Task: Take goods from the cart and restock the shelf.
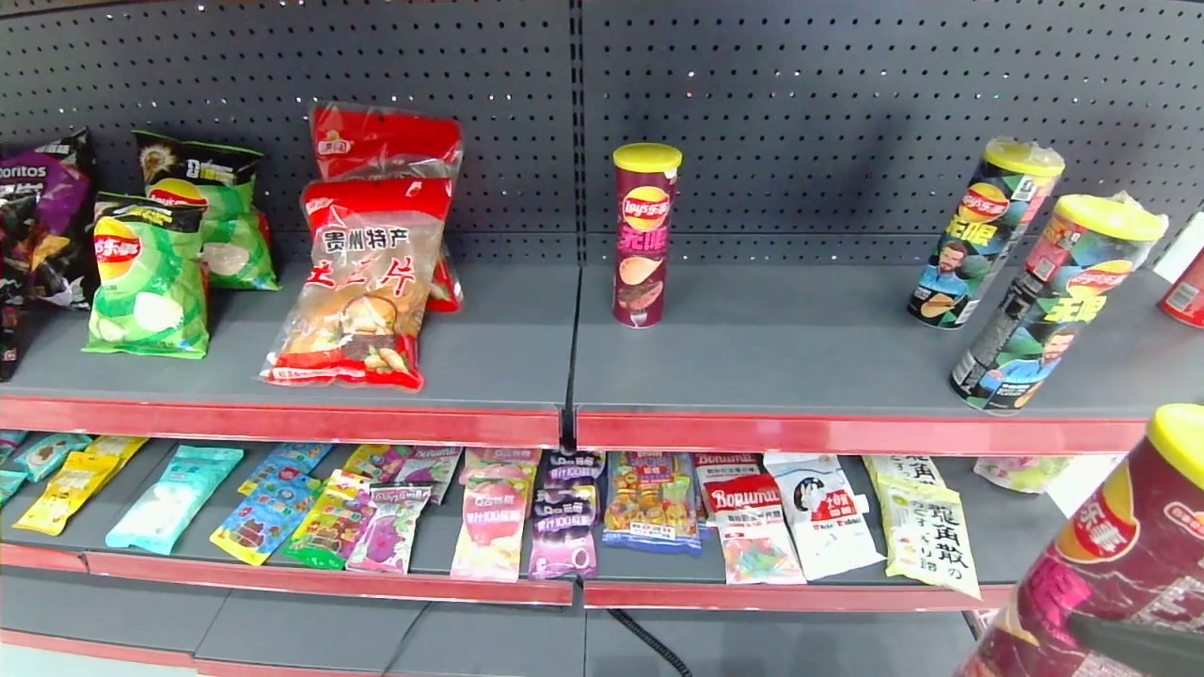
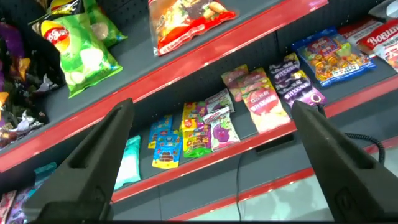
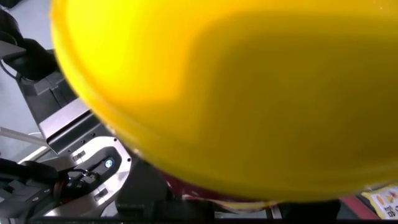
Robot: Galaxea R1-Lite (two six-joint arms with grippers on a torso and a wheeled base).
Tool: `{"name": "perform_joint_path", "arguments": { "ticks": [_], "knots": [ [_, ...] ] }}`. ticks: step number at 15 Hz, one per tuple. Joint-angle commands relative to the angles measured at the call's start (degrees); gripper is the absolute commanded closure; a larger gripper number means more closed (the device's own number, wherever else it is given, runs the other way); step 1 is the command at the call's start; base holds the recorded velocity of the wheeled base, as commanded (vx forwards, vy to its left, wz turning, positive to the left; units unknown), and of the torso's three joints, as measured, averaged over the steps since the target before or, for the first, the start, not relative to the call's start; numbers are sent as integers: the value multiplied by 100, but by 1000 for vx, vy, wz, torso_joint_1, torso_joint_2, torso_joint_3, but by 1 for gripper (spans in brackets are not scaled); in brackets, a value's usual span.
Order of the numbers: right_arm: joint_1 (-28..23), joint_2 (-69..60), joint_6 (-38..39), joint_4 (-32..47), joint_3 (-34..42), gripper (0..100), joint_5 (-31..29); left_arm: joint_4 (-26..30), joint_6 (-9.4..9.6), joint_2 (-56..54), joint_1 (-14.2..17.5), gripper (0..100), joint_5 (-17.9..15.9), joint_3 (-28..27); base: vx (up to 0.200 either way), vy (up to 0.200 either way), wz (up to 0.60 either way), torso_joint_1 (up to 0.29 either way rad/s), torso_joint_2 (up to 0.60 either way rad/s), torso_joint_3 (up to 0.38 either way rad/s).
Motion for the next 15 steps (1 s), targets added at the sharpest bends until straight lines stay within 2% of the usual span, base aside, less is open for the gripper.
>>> {"name": "perform_joint_path", "arguments": {
  "ticks": [1, 2, 4, 5, 15],
  "knots": [
    [3, -27, -1, -1, 12, 100, 1, 0, -5, 13, -5, 0, 71, -1, 200, 0, 0, -2, 7, 7],
    [3, -27, -1, -1, 12, 100, -8, 0, 3, 13, -5, 0, 80, -1, 200, 0, 0, -17, -7, 12],
    [-41, -89, -71, 8, 21, 100, -518, 0, 3, 21, -5, 0, 88, -10, 200, 0, 0, 0, 2, 5],
    [-32, -133, -71, 25, 64, 100, -536, 0, 3, 21, -5, 0, 88, -10, 200, 0, 0, 22, 7, -2],
    [-41, -203, -326, 8, 293, 100, -527, 8, 21, 48, -5, 0, 106, -1, 0, 0, 0, 0, 0, 0]
  ]
}}
